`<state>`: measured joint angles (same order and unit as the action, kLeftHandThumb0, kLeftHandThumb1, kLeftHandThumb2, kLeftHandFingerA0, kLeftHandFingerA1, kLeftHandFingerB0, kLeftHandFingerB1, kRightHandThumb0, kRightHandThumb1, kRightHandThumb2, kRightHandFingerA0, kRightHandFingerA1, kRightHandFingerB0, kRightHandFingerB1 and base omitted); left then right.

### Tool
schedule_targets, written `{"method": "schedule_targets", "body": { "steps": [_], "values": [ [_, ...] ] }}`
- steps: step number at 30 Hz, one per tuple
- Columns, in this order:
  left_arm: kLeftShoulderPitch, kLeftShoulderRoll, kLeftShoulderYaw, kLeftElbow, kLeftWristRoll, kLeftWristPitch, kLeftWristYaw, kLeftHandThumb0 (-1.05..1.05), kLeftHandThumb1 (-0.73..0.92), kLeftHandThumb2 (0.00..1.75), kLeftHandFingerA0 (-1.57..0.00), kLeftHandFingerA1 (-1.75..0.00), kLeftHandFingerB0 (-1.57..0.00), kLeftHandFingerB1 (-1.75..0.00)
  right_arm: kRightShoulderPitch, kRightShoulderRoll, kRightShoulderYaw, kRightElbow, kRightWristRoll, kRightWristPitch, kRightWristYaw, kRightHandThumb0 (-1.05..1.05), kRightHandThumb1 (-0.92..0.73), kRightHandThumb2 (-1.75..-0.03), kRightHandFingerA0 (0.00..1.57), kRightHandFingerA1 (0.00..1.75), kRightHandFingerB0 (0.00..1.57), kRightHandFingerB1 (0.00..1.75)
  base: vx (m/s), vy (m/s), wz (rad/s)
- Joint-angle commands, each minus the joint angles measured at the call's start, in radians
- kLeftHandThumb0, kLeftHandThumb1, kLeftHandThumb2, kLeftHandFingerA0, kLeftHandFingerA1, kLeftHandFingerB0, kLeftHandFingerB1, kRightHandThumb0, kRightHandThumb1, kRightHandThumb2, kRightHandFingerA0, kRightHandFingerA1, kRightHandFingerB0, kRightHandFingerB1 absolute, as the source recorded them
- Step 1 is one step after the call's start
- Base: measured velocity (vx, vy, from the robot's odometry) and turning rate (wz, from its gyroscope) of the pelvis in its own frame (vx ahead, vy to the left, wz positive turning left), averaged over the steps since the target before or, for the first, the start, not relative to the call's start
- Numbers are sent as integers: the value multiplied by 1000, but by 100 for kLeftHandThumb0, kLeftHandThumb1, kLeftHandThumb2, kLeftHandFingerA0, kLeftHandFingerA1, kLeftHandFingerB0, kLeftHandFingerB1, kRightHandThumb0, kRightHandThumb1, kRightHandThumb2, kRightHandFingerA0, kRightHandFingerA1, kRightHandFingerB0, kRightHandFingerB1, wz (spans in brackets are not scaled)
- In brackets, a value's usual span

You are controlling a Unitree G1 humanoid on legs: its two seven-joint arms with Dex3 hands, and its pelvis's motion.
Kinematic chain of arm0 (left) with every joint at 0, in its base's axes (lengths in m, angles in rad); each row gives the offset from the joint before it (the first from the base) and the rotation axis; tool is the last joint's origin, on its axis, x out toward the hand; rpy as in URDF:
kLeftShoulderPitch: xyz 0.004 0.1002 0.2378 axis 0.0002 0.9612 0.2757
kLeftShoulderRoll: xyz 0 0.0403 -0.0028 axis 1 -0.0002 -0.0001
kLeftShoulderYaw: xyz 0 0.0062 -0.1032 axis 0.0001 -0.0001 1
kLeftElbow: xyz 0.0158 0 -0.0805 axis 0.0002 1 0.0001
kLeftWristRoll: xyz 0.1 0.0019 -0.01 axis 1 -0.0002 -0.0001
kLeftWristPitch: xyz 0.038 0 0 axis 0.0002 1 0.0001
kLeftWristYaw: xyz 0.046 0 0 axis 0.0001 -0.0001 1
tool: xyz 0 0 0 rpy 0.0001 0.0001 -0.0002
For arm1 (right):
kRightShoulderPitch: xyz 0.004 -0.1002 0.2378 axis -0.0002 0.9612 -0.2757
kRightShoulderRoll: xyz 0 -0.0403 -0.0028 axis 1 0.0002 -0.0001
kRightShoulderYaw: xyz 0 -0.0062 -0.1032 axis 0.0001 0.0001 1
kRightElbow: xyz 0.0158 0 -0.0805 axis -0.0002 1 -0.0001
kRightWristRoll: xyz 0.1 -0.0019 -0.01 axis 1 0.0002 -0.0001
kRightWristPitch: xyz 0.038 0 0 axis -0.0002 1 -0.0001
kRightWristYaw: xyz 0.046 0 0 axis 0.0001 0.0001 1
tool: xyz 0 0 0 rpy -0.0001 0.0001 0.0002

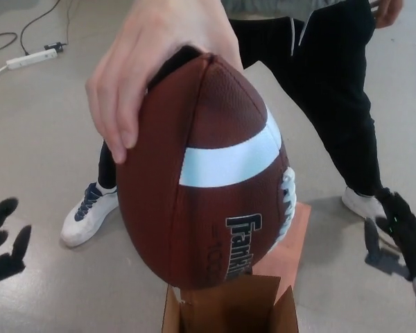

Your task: Use both hands to pick up a football from a person and place it into a container beneath

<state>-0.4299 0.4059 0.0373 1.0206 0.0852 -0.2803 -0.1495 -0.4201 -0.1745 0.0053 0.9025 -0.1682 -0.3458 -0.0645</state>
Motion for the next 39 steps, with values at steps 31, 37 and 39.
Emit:
{"method": "schedule_targets", "body": {
  "steps": [31,37,39],
  "values": [
    [668,-63,-8,-1622,-361,-71,-142,-90,78,112,-14,-35,-2,-25,481,44,147,-1356,95,-157,119,-84,-81,-116,8,29,0,16,0,0,0],
    [664,-73,-36,-1661,-336,-55,-145,-86,92,73,-15,-26,0,-23,454,53,214,-1389,78,-118,138,-88,-79,-94,8,25,0,4,0,0,0],
    [662,-74,-49,-1687,-329,-31,-142,-86,92,73,-15,-26,-2,-24,445,71,249,-1401,66,-98,134,-84,-92,-80,8,26,0,8,0,0,0]
  ]
}}
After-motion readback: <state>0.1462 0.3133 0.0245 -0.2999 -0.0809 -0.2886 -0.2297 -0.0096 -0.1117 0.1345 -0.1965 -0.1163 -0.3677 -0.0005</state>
